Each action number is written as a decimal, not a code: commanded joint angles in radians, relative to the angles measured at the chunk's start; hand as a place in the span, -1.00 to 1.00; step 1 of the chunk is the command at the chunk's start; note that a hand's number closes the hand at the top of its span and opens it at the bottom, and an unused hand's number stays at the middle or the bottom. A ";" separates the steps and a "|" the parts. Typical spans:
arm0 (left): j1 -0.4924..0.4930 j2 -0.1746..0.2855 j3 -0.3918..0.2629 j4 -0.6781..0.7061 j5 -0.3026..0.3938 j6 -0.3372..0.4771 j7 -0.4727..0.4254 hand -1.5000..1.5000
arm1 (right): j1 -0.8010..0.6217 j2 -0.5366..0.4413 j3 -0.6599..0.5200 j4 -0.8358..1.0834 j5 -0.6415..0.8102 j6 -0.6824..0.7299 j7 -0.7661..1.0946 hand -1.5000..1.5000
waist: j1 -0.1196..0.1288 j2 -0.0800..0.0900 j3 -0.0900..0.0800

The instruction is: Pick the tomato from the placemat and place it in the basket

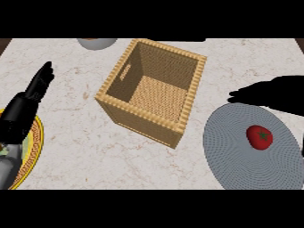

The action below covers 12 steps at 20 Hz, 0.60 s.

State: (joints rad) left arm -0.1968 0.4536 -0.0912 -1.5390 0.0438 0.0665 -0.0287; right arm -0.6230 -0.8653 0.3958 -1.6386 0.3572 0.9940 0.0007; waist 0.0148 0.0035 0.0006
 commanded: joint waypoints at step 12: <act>-0.025 -0.046 0.053 0.001 -0.052 -0.048 0.033 0.00 | 0.097 0.068 0.121 0.236 0.404 -0.218 -0.295 -1.00 | -0.007 -0.001 0.000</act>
State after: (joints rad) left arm -0.1971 0.4132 -0.0559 -1.5586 -0.0011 0.0431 0.0009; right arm -0.5333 -0.8284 0.5016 -1.4903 0.6758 0.8303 -0.2015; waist 0.0069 0.0016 0.0004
